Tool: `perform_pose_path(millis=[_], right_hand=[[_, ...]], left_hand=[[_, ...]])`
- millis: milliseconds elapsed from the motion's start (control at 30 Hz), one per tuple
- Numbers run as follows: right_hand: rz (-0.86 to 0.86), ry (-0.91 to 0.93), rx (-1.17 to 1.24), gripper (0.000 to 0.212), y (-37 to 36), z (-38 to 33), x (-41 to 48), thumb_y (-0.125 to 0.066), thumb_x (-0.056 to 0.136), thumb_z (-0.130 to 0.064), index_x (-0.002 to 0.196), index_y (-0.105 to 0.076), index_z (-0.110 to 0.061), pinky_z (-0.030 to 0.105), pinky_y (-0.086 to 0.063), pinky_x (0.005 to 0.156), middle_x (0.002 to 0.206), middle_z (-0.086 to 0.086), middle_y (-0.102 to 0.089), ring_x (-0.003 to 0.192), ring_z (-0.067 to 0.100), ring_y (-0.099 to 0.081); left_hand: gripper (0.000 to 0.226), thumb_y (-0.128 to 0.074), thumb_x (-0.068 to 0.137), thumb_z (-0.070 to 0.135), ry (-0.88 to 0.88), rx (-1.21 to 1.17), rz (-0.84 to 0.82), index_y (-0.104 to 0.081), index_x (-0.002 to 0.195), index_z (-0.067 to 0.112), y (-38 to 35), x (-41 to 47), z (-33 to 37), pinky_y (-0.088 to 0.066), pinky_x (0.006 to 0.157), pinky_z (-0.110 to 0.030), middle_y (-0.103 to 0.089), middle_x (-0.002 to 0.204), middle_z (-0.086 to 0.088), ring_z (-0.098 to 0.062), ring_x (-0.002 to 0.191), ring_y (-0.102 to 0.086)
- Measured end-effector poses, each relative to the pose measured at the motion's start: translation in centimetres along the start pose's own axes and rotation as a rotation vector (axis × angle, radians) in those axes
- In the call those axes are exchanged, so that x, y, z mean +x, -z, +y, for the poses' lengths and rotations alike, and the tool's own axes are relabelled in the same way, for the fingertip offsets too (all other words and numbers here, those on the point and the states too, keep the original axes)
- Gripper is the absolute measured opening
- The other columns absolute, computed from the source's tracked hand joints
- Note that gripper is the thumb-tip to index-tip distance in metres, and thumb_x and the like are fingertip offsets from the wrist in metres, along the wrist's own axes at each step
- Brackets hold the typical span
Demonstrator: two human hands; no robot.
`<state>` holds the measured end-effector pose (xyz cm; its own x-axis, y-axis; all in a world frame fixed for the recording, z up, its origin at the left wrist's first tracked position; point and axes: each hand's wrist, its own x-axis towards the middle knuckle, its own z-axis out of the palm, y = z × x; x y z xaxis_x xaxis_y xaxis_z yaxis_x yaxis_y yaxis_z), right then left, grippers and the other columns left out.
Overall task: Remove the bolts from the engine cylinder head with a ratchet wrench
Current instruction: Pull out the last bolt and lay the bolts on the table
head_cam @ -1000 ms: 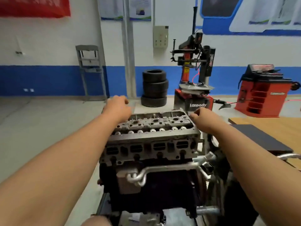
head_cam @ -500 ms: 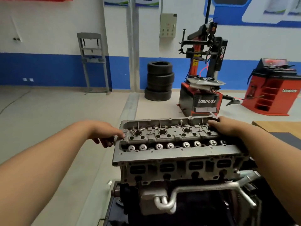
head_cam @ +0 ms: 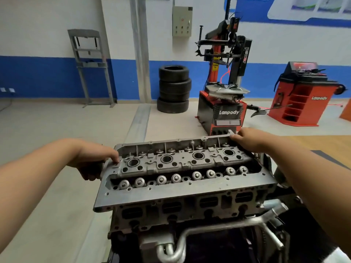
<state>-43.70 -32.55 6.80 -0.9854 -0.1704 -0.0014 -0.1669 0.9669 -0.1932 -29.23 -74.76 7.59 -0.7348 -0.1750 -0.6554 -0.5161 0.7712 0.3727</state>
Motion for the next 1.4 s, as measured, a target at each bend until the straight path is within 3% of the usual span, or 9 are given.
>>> perform_pose_path(millis=[133, 267, 333, 667, 800, 933, 1000, 1100, 1400], right_hand=[[-0.127, 0.0, 0.225, 0.063, -0.8, 0.0, 1.7, -0.033, 0.095, -0.058, 0.126, -0.054, -0.006, 0.04, -0.037, 0.102, 0.128, 0.014, -0.055, 0.114, 0.029, -0.052], [-0.403, -0.089, 0.386, 0.071, -1.0, 0.4, 3.0, -0.035, 0.087, -0.069, 0.112, -0.062, -0.008, 0.038, -0.05, 0.082, 0.099, 0.014, -0.07, 0.088, 0.03, -0.065], [-0.428, -0.032, 0.264, 0.079, -0.4, 0.4, 3.5, -0.032, 0.083, -0.075, 0.119, -0.059, -0.009, 0.044, -0.047, 0.094, 0.113, 0.014, -0.065, 0.103, 0.032, -0.061], [-0.441, 0.029, 0.475, 0.064, -0.8, 0.0, 3.0, -0.036, 0.093, -0.058, 0.113, -0.062, -0.003, 0.051, -0.047, 0.096, 0.107, 0.025, -0.067, 0.101, 0.043, -0.063], [-0.382, 0.017, 0.557, 0.055, -1.1, 0.0, 3.1, -0.037, 0.095, -0.054, 0.113, -0.059, -0.008, 0.054, -0.045, 0.093, 0.112, 0.027, -0.064, 0.104, 0.046, -0.06], [-0.361, 0.047, 0.485, 0.065, -1.2, 0.2, 3.4, -0.032, 0.096, -0.057, 0.128, -0.051, -0.005, 0.055, -0.035, 0.106, 0.135, 0.026, -0.048, 0.124, 0.043, -0.047], [-0.346, 0.086, 0.417, 0.069, -0.7, 0.5, 3.2, -0.028, 0.095, -0.059, 0.127, -0.053, -0.003, 0.051, -0.045, 0.097, 0.13, 0.026, -0.053, 0.112, 0.038, -0.057], [-0.301, 0.177, 0.363, 0.069, 1.0, 1.5, 2.5, -0.024, 0.094, -0.06, 0.11, -0.057, -0.003, 0.028, -0.046, 0.047, 0.082, 0.018, -0.055, 0.061, 0.022, -0.049], [-0.058, 0.257, 0.422, 0.054, 6.8, 10.5, -3.8, -0.022, 0.089, -0.066, 0.086, -0.05, -0.019, 0.029, -0.038, 0.054, 0.069, 0.0, -0.044, 0.059, 0.014, -0.04]], left_hand=[[0.038, -0.054, 0.08, 0.042, -0.021, -0.063, 0.017, -0.055, 0.078, 0.004, -0.4, -0.6, -0.1, -0.04, 0.055, -0.029, -0.051, 0.053, -0.006, -0.022, 0.051, -0.041], [0.054, -0.066, 0.043, 0.044, -0.037, -0.046, 0.009, -0.058, 0.084, 0.01, -0.8, -1.0, 0.0, -0.04, 0.054, -0.026, -0.049, 0.055, -0.002, -0.017, 0.052, -0.038], [0.064, -0.068, 0.037, 0.046, -0.042, -0.001, -0.029, -0.061, 0.09, 0.011, -0.6, -1.3, 0.2, -0.041, 0.055, -0.024, -0.049, 0.062, 0.0, -0.015, 0.055, -0.039], [0.067, -0.075, 0.056, 0.044, 0.025, 0.276, 0.07, -0.054, 0.113, 0.016, -2.2, -2.1, 1.3, -0.044, 0.07, -0.025, -0.059, 0.096, -0.001, -0.016, 0.084, -0.049], [0.087, -0.077, 0.039, 0.046, 0.045, 0.399, 0.128, -0.055, 0.116, 0.013, -2.3, -1.7, 1.4, -0.05, 0.099, -0.041, -0.064, 0.12, -0.012, -0.022, 0.102, -0.061], [0.065, -0.076, 0.05, 0.043, 0.002, 0.427, 0.136, -0.061, 0.107, 0.017, -2.1, -1.6, 1.2, -0.051, 0.094, -0.035, -0.07, 0.107, -0.001, -0.017, 0.1, -0.064], [0.062, -0.074, 0.05, 0.045, -0.017, 0.492, 0.12, -0.065, 0.105, 0.018, -1.8, -1.8, 1.4, -0.051, 0.092, -0.032, -0.072, 0.102, 0.004, -0.015, 0.1, -0.065], [0.048, -0.077, 0.057, 0.037, -0.044, 0.502, 0.139, -0.063, 0.099, 0.021, -1.2, -2.9, 2.4, -0.053, 0.077, -0.02, -0.072, 0.09, 0.009, -0.006, 0.087, -0.066], [0.063, -0.077, 0.043, 0.051, -0.166, 0.63, 0.493, -0.045, 0.092, 0.028, 0.5, -8.4, 12.9, -0.046, 0.062, -0.017, -0.064, 0.085, 0.01, -0.005, 0.076, -0.061]])
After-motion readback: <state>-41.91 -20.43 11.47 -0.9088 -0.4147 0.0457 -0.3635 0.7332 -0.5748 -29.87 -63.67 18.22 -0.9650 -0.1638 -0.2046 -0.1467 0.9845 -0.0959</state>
